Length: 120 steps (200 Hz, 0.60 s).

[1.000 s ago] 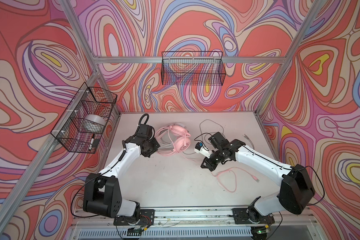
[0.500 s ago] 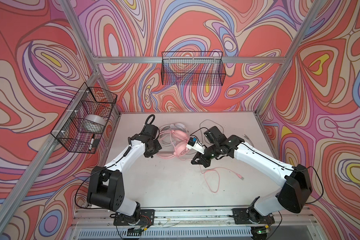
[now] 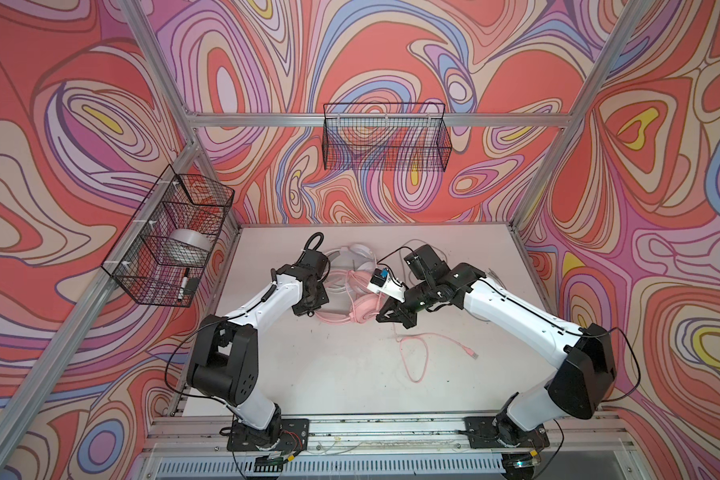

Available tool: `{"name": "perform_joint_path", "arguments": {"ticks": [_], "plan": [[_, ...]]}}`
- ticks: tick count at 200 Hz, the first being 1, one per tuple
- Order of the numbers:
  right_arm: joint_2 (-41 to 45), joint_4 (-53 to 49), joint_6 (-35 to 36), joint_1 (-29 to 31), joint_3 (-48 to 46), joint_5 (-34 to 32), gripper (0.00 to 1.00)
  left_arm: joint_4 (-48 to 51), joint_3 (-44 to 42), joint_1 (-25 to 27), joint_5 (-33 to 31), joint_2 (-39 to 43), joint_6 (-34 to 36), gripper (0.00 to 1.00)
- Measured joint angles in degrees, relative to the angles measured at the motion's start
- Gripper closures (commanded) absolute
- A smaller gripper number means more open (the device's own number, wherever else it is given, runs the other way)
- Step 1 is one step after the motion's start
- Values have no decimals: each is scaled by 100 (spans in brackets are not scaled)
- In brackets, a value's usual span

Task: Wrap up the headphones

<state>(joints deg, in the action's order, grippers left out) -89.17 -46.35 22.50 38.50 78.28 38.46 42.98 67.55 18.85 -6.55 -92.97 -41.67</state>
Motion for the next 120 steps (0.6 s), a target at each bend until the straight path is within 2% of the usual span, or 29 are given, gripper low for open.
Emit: {"name": "perform_joint_path", "arguments": {"ticks": [43, 120], "plan": [[-240, -197, 251, 0, 476, -61, 100, 227, 313, 210, -212, -188, 352, 100], [-804, -876, 715, 0, 1322, -693, 100, 654, 407, 334, -402, -229, 1189, 100]]}}
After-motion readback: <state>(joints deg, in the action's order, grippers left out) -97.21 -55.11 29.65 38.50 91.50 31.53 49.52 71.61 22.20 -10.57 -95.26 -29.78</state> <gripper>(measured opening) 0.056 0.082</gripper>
